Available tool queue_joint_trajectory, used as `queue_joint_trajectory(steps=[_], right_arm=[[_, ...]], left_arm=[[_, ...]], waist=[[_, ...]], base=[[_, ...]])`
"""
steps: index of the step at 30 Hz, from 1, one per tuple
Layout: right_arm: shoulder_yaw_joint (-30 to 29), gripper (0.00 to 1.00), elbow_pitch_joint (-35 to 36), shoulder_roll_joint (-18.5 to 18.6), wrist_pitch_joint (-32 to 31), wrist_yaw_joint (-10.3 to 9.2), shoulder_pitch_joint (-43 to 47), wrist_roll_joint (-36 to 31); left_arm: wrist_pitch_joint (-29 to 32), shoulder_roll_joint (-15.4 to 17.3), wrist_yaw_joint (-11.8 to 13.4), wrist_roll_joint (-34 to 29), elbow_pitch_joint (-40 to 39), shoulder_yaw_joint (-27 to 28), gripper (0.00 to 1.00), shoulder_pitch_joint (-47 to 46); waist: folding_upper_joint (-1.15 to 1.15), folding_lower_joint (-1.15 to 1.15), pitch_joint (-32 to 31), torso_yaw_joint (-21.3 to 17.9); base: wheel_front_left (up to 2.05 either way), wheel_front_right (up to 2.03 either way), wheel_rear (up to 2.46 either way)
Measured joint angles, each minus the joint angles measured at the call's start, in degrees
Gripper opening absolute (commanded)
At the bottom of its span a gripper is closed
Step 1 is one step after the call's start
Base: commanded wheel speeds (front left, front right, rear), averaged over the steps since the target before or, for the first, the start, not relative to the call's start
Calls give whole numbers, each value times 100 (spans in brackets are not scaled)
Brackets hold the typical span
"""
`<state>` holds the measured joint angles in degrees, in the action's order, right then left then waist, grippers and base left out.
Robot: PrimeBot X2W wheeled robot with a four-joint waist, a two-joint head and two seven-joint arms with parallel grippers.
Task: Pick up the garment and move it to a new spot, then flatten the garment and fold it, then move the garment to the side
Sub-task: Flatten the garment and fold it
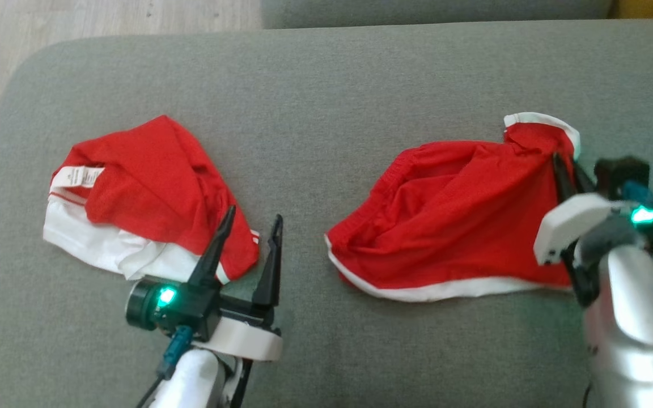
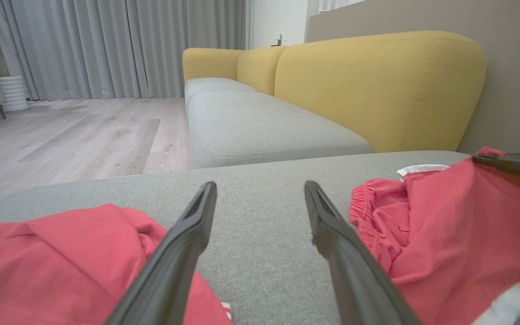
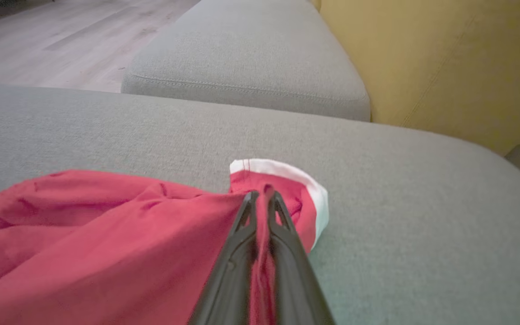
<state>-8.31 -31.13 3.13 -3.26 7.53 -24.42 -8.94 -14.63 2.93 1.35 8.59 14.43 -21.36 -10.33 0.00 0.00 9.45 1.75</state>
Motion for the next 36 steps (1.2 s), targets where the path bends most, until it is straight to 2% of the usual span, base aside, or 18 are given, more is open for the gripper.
queue_joint_trajectory(steps=[6,11,12,15,19,24,29,36], right_arm=[[66,0,-287,483,-133,0,-675,-298],[147,0,-743,613,-135,0,-1003,-360],[162,100,-866,641,-124,0,-1059,-386],[119,100,-1113,648,24,0,-1157,-387],[-25,100,-1125,589,546,0,-1163,-331],[36,100,-767,256,1285,0,-983,135],[281,100,-90,73,1588,0,-93,746],[667,100,853,12,1646,0,1300,1644]], left_arm=[[0,-3,0,69,-9,-169,100,-129],[0,-4,16,102,-13,-243,100,-264],[0,-4,16,102,-10,-248,100,-265],[0,-4,18,102,-2,-244,100,-266],[0,-3,22,101,-5,-219,100,-267],[0,-3,16,83,-14,-115,100,-259],[0,-3,8,33,-46,-71,100,-213],[0,-3,-41,-9,-65,-32,100,-96]], waist=[[0,0,115,194],[0,0,189,308],[0,1,201,326],[0,0,200,336],[0,0,142,252],[0,0,7,57],[0,-1,-133,-195],[0,-1,-274,-542]], base=[[0,0,0],[0,0,0],[0,0,0],[0,0,0],[0,0,0],[0,0,0],[0,0,0],[0,0,0]])
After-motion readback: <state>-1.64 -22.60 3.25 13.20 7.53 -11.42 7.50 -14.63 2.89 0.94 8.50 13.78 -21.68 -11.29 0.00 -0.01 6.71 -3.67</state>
